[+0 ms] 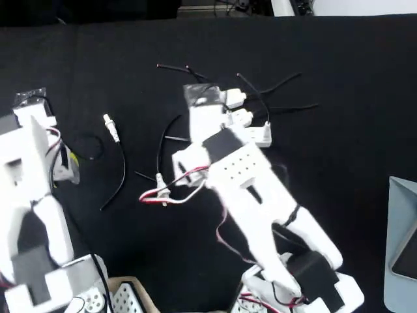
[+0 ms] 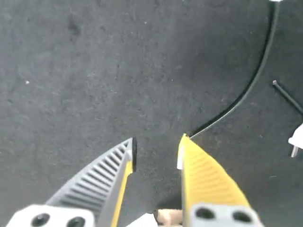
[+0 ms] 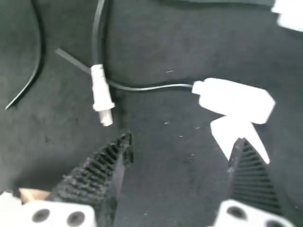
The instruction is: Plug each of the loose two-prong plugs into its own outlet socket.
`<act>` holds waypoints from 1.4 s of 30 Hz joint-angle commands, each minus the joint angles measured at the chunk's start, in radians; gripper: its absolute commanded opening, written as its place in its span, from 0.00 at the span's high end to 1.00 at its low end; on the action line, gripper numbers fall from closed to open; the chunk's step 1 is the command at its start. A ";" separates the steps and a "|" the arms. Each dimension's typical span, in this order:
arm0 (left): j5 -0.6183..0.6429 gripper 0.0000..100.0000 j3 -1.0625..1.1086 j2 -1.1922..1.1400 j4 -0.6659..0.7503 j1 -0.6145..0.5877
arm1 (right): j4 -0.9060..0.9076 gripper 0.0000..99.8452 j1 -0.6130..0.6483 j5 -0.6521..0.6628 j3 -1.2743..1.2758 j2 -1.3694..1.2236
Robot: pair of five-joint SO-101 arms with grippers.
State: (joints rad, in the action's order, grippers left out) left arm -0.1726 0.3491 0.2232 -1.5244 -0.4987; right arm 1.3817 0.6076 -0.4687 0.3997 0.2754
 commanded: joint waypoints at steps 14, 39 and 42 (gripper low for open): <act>0.089 0.85 0.751 0.730 0.371 -0.010 | -0.011 0.68 0.181 0.021 -0.335 -0.417; 0.080 0.85 0.857 0.740 0.416 -0.005 | -0.012 0.68 0.226 0.020 -0.512 -0.727; 0.080 0.85 0.857 0.740 0.416 -0.005 | -0.012 0.71 0.226 0.020 -0.512 -0.727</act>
State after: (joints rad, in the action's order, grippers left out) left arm -0.0959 1.2098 0.9459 -1.1270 -0.5002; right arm 1.3755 0.8193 -0.4503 -0.0575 -0.4565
